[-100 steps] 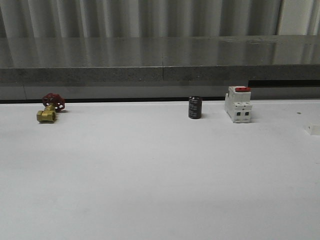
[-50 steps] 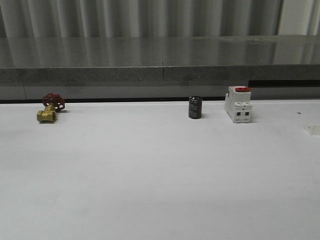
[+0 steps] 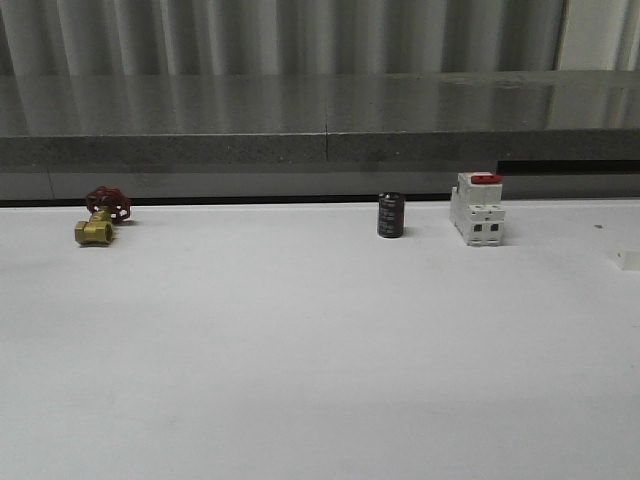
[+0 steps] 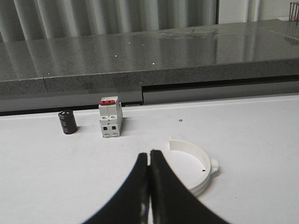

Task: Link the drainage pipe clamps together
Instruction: 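Grasp the clamp half's end tab with the left gripper and lift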

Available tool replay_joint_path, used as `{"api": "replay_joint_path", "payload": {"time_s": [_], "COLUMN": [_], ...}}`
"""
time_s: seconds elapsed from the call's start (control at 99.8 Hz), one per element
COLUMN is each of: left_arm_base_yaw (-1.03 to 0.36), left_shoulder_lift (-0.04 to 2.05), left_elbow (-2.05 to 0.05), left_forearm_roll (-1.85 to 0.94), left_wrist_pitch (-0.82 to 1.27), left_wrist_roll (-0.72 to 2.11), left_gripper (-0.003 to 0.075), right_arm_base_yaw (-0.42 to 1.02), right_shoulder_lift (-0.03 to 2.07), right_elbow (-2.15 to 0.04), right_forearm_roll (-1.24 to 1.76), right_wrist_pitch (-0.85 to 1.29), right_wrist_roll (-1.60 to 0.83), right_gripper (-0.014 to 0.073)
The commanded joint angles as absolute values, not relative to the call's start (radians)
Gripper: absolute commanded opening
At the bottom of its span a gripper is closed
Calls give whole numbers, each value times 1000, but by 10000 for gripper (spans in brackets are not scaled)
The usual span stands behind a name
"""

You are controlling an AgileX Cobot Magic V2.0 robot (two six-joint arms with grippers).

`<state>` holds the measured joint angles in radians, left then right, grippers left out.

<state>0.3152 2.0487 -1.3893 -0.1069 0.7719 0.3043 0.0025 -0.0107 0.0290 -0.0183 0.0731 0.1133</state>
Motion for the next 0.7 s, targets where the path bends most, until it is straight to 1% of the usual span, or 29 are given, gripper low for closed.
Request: {"api": "replay_joint_path", "payload": {"time_s": [0.0, 0.18, 0.331, 0.511, 0.692], "left_arm_base_yaw": [303, 240, 144, -29, -237], "left_shoulder_lift": [1966, 1892, 1825, 1800, 1807], "left_elbow": [-1415, -1413, -1413, -1411, -1404], "left_forearm_roll": [-146, -199, -191, -184, -104], "left_wrist_pitch": [770, 830, 878, 870, 785], "left_wrist_roll": [303, 294, 168, 28, -134], "left_gripper": [-20, -20, -20, -20, -20], "right_arm_base_yaw": [-3, -3, -3, -3, -3], "right_shoulder_lift": [-30, -30, -30, -30, -30], "right_elbow": [9, 9, 9, 9, 9], "right_forearm_roll": [-14, -14, -14, -14, -14], "right_wrist_pitch": [-9, -9, -9, -9, -9], "right_wrist_roll": [113, 113, 113, 113, 113], "right_gripper": [-67, -67, -67, -67, -67]}}
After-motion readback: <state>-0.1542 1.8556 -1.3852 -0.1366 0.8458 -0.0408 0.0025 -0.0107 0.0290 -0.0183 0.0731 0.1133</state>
